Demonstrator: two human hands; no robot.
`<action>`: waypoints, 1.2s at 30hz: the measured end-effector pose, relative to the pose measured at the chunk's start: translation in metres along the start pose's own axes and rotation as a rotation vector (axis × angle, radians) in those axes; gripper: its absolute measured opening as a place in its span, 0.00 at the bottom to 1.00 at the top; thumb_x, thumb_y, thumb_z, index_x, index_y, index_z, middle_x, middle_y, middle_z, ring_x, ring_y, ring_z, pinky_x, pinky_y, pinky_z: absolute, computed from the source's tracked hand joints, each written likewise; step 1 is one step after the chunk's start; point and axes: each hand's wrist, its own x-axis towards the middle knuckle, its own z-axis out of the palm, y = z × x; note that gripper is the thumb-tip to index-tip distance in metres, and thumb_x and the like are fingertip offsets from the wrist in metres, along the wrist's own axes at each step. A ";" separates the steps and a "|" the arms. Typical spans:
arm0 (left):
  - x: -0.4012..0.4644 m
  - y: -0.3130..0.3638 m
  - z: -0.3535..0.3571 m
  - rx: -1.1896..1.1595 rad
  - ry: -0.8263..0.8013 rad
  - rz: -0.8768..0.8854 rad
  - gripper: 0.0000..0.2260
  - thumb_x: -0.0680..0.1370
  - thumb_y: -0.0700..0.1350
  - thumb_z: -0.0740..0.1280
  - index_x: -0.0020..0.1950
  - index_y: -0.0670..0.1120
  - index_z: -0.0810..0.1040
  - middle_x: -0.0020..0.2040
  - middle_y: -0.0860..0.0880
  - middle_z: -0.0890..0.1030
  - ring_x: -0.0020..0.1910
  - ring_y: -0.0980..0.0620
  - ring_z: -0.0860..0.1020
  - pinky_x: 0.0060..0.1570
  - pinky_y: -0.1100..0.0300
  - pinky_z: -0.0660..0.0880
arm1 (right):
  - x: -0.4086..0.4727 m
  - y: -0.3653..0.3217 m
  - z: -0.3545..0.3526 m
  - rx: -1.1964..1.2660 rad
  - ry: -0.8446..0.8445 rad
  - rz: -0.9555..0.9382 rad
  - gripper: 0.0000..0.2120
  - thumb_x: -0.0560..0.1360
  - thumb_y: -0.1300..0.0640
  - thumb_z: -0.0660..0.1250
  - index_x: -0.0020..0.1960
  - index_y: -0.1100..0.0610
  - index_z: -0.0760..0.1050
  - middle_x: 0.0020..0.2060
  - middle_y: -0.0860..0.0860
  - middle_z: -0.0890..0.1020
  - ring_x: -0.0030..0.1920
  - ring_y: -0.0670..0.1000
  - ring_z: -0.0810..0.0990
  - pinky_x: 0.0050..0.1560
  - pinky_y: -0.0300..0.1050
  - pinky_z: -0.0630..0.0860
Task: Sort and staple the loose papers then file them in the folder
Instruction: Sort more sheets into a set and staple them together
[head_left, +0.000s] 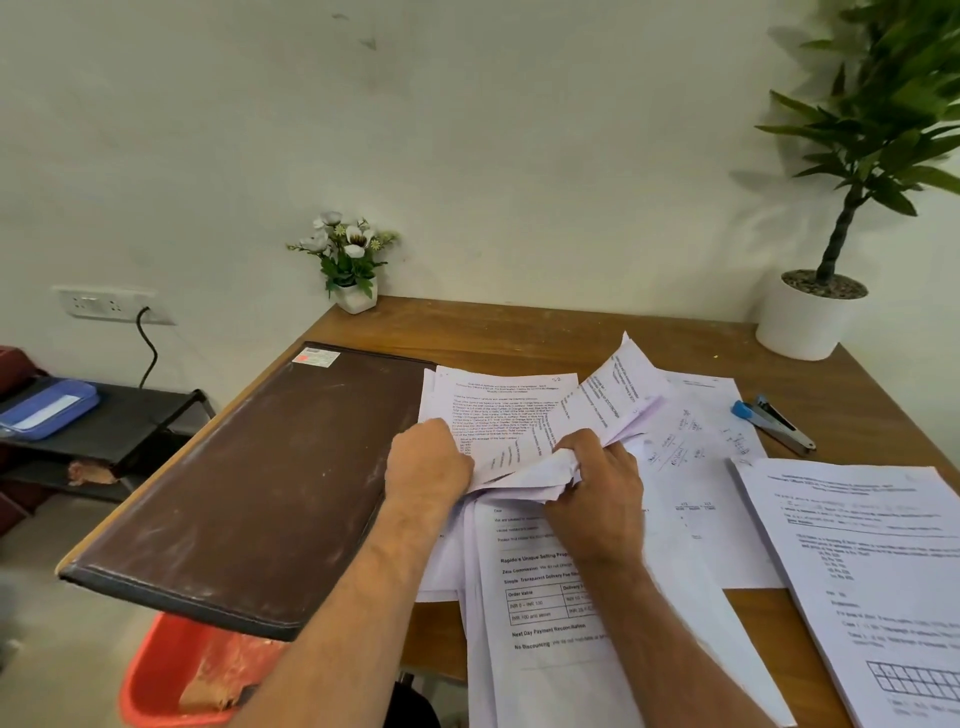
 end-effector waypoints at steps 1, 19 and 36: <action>-0.001 0.002 0.002 0.034 -0.024 -0.015 0.13 0.77 0.47 0.71 0.59 0.44 0.76 0.59 0.44 0.80 0.59 0.42 0.77 0.49 0.54 0.74 | -0.001 -0.001 0.000 -0.001 0.000 -0.007 0.13 0.66 0.61 0.77 0.45 0.56 0.75 0.39 0.53 0.81 0.43 0.58 0.77 0.38 0.50 0.75; 0.005 0.003 0.000 -0.272 0.151 -0.052 0.05 0.77 0.50 0.72 0.43 0.52 0.81 0.41 0.54 0.84 0.41 0.52 0.81 0.42 0.57 0.78 | 0.001 -0.003 -0.003 0.026 -0.029 0.022 0.12 0.68 0.61 0.75 0.48 0.55 0.76 0.41 0.53 0.82 0.47 0.58 0.76 0.43 0.49 0.72; -0.031 0.007 -0.013 -0.482 -0.161 0.493 0.07 0.76 0.41 0.75 0.45 0.55 0.88 0.41 0.62 0.86 0.47 0.64 0.82 0.51 0.70 0.76 | -0.001 -0.001 -0.004 0.044 -0.005 -0.007 0.19 0.66 0.62 0.75 0.53 0.51 0.73 0.36 0.51 0.77 0.43 0.62 0.77 0.36 0.47 0.71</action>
